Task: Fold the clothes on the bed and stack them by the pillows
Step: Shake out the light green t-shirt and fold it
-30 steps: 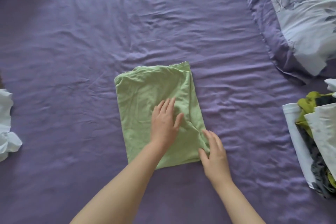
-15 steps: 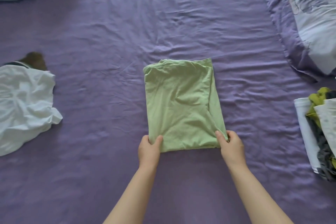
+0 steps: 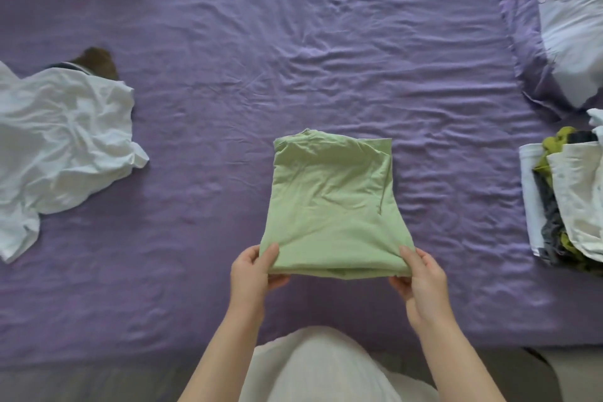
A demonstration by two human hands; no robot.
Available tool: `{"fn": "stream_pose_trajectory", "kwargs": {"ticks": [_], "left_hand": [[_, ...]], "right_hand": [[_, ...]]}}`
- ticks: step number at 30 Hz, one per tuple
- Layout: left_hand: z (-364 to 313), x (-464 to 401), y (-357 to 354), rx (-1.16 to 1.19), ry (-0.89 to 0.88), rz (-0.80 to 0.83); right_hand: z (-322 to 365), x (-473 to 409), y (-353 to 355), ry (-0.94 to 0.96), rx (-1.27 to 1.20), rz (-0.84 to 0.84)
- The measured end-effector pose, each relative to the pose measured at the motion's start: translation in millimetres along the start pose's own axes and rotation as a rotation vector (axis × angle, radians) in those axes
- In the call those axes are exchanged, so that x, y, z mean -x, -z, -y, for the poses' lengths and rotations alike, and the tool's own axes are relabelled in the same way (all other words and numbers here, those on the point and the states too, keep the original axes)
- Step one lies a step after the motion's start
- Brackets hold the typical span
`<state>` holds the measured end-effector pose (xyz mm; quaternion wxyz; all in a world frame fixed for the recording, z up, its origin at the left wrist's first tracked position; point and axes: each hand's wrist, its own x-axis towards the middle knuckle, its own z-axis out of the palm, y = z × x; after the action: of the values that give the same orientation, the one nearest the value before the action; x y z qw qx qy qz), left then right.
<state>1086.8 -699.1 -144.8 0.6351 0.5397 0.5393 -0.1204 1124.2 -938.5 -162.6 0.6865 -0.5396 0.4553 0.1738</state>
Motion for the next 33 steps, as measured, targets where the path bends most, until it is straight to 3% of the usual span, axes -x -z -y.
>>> {"fn": "stream_pose_trajectory", "kwargs": {"ticks": [4, 10, 17, 19, 21, 23, 25, 27, 33], "left_hand": [[-5.2, 4.0, 8.8, 0.072, 0.017, -0.041], [-59.4, -40.2, -32.5, 0.312, 0.121, 0.040], [-117.8, -104.5, -76.2, 0.409, 0.209, 0.121], [-122.2, -117.6, -81.8, 0.360, 0.221, 0.107], [-117.1, -129.9, -85.5, 0.199, 0.200, 0.040], [-102.5, -142.4, -84.5, -0.172, 0.086, -0.080], [-86.9, -151.1, -80.6, -0.600, -0.045, -0.176], [-74.6, -155.5, -78.9, -0.744, -0.099, -0.174], [-65.2, -159.9, -85.6, -0.577, -0.055, -0.107]], "right_hand": [[11.3, 4.2, -0.4, -0.038, -0.079, -0.011], [55.2, -28.7, -55.3, -0.181, -0.321, 0.049], [97.6, -88.0, -104.9, -0.176, -0.335, 0.057], [97.6, -98.7, -111.8, -0.133, -0.181, 0.072], [90.3, -108.8, -112.3, 0.020, 0.230, 0.045], [78.9, -120.1, -105.6, 0.205, 0.722, -0.010], [67.9, -128.7, -100.3, 0.295, 0.991, -0.059], [55.4, -134.4, -98.4, 0.272, 1.051, -0.058], [41.1, -138.1, -105.6, 0.187, 1.006, -0.141]]}}
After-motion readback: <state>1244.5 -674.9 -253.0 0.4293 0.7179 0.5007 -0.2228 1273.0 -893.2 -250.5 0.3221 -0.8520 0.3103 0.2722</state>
